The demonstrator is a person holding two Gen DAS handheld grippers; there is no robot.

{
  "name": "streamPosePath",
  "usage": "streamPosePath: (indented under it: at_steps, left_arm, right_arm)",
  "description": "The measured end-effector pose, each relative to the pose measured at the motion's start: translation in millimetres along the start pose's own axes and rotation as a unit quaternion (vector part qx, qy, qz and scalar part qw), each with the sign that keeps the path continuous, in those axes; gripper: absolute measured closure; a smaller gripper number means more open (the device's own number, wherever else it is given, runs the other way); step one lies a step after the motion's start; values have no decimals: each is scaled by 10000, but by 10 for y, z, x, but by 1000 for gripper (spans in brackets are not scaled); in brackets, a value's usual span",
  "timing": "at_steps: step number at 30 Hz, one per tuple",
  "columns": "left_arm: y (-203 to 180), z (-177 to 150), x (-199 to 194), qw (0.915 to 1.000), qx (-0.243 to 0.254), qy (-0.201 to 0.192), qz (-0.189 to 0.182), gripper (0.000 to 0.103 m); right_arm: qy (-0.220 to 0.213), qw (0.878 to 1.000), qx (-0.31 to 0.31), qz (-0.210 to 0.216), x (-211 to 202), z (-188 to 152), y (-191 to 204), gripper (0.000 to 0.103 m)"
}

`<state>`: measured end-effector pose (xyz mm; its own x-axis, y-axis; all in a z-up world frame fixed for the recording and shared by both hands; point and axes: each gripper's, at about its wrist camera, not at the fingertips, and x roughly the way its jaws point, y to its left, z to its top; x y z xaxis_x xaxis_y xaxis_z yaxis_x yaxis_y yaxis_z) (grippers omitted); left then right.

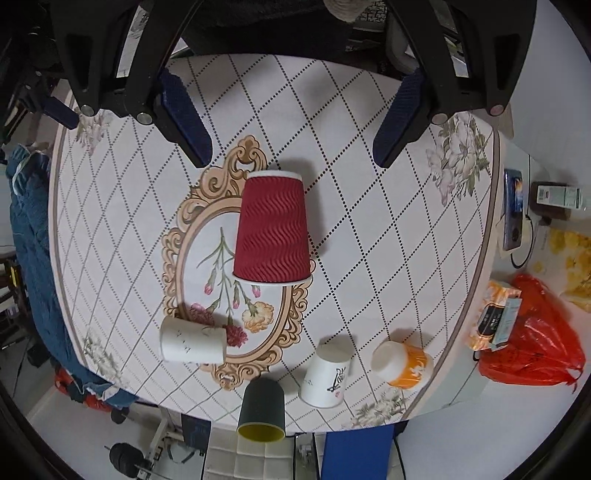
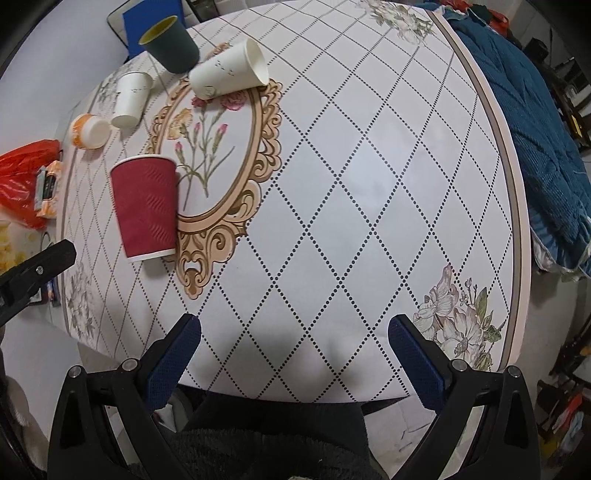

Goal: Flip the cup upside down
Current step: 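Lift the red cup with the right tool and carry it over the table, then rotate the right tool to turn the red cup upside down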

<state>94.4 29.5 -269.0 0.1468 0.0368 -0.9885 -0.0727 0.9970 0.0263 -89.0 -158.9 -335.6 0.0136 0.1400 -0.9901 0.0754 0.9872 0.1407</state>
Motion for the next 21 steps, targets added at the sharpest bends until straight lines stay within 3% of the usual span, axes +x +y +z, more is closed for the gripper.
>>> streamPosePath:
  at_steps: [7,10,21]
  left_arm:
    - [221,-108,-111,9996,-257,-128,59,14]
    - [469,-122,-41,9987,-466,-108,159,2]
    - [1304,-15,362,9971,-479,-20,589,2]
  right_arm:
    - [-118,9996,-221,129,-106,-37,67,0]
    - [-123,9993,-346,66,-113,-22,150,0]
    - [-128,9974,-703,-117,-21,150,905,0]
